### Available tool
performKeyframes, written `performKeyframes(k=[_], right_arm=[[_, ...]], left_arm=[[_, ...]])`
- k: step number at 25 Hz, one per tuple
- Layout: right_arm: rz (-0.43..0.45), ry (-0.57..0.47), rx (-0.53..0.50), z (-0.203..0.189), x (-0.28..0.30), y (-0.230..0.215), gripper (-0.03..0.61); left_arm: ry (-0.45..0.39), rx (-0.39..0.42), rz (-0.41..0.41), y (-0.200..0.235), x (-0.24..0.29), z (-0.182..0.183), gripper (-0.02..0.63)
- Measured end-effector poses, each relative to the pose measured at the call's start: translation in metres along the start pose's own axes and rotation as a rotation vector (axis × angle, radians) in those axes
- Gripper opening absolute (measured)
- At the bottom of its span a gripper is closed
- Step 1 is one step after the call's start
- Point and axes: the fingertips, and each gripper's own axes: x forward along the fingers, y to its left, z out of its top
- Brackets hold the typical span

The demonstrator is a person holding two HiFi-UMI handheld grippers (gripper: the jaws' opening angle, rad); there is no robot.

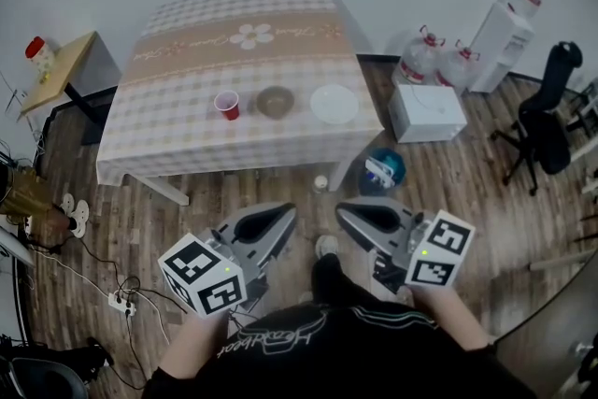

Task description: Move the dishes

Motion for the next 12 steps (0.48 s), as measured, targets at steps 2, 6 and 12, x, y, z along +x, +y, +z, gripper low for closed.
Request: performKeyframes(k=[2,6,12], right_arm=[[-0.002,-0.003,-0.008,0.001,-0.001,0.004,0.011],[-0.001,-0.007,-0.010,0.001,-0.001,0.015,0.011],[0.007,0.003,-0.012,-0.006,0.009,0.030,0.011]], left_arm=[[-0.002,-0.007,-0.008,-0.004,-0.002,0.002,-0.005],[-0.002,0.017,-0.028,-0.016,-0.010,0.001,-0.005],[-0.001,0.044,-0.033,-0.020,-0.027,-0.004,-0.005]])
